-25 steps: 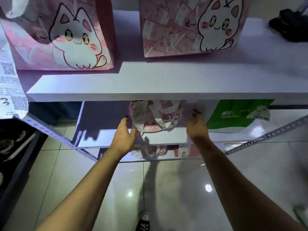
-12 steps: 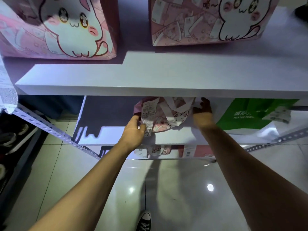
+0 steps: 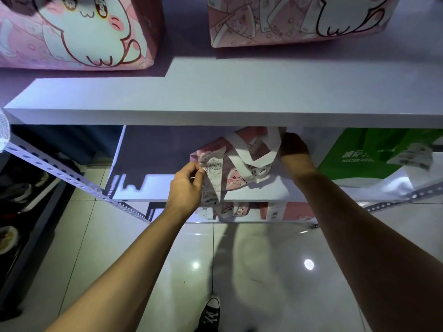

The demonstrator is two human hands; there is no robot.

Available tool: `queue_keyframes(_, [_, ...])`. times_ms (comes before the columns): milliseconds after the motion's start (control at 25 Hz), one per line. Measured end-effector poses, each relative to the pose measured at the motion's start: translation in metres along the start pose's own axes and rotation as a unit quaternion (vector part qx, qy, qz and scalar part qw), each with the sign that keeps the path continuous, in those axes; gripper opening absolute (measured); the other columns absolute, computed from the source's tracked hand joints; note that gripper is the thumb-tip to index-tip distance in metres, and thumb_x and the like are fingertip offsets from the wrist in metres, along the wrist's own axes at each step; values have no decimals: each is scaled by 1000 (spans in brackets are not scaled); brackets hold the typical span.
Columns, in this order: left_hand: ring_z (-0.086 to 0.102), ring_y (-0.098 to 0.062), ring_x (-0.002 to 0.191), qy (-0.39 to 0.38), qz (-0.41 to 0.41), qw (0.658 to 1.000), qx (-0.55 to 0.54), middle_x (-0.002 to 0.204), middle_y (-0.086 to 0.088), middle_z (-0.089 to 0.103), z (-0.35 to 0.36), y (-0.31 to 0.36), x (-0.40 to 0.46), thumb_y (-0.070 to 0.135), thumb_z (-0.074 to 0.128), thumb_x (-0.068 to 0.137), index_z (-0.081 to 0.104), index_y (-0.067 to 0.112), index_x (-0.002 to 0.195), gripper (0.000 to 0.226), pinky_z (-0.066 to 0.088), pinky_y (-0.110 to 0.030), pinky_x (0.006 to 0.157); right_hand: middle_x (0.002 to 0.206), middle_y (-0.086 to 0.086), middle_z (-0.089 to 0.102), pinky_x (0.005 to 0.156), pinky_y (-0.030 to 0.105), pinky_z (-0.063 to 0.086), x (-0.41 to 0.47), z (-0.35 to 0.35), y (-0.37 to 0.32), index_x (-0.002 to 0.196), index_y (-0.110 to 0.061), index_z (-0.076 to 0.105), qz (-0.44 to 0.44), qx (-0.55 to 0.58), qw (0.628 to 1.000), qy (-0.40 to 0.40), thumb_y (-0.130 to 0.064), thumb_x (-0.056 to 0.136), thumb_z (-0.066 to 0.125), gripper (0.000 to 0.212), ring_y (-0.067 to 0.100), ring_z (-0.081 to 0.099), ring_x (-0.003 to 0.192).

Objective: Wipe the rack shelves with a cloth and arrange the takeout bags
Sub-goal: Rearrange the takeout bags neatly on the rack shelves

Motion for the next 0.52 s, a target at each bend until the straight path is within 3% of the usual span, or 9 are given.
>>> queue_keyframes(80, [51,-19,61,16,-7,1000,0,84,-13,68,-5,-4,-8,24,49,103,60,18,89,19,47,-27,58,120,19,63,94,31,46,-14,0,10,118,-1,60,-12,26,1000,11,0,103,41,25,29,61,108])
queue_keyframes(160, [64,-31,75,21,-22,999,-16,90,-11,72,-8,-4,-19,21,48,103,63,15,94,18,59,-40,73,97,6,65,76,22,47,-37,-4,24,103,-12,59,-57,9,998,36,-3,102,44,17,13,60,84])
queue_keyframes(240, [69,-33,89,28,-37,998,-40,97,-10,74,-11,-2,-33,18,48,103,66,13,99,19,59,-51,80,81,-2,58,61,15,44,-57,-11,35,95,-13,56,-65,34,996,44,-8,103,46,14,9,54,71])
queue_keyframes(400, [69,-23,88,58,-57,996,-33,102,-3,73,-17,5,-72,21,46,104,65,18,100,20,56,-38,58,84,-2,62,55,6,42,-98,-29,38,95,-14,61,-93,59,993,36,-5,102,47,19,4,56,68])
queue_keyframes(520, [65,-25,83,92,-78,991,-54,95,-2,72,-28,17,-110,22,46,102,64,22,94,20,54,-43,63,89,-7,66,56,1,43,-138,-49,35,103,-16,66,-92,74,992,34,-10,103,49,18,-5,62,70])
Point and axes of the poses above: each hand's wrist, its own x-axis towards the middle knuckle, its own z-axis out of the palm, y = z × x, the point moved 5 cm from there along x, towards the middle knuckle
